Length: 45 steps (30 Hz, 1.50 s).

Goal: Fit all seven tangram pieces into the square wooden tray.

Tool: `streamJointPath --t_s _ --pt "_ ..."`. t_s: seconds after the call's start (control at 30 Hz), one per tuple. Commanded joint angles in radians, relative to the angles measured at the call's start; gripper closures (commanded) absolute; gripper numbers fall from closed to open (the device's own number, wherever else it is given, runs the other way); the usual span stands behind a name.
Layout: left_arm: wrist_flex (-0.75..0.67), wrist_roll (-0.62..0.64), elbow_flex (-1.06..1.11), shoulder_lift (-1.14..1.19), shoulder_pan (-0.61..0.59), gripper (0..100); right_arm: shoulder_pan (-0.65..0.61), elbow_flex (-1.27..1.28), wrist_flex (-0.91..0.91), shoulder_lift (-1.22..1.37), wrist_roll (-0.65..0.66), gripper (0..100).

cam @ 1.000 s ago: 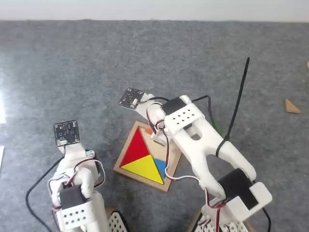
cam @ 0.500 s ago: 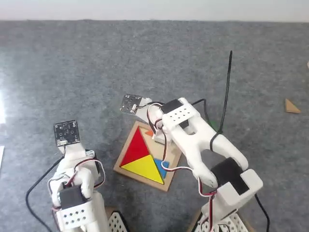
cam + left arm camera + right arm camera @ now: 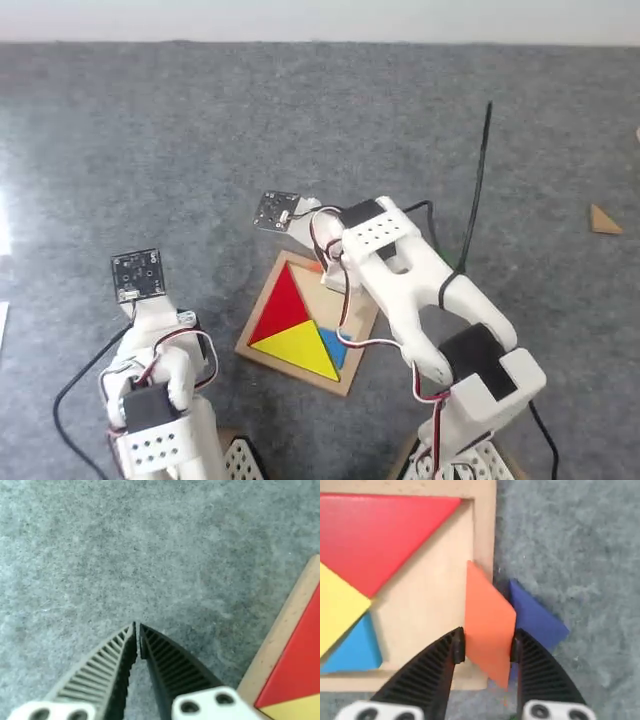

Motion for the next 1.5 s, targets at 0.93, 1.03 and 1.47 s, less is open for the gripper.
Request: streamJointPath --t_s 0.93,1.03,1.47 --pt "0.008 -0.005 -0.007 -0.018 0.0 99 -0.018 -0.115 0.116 -0.015 -0.023 64.5" --pt "0.008 -0.005 -0.007 -0.018 0.0 99 -0.021 -0.117 0.114 -0.016 -0.023 66.0" --pt "0.008 -0.005 -0.007 -0.018 0.0 99 -0.114 -0.028 0.054 -0.004 -0.123 63.5"
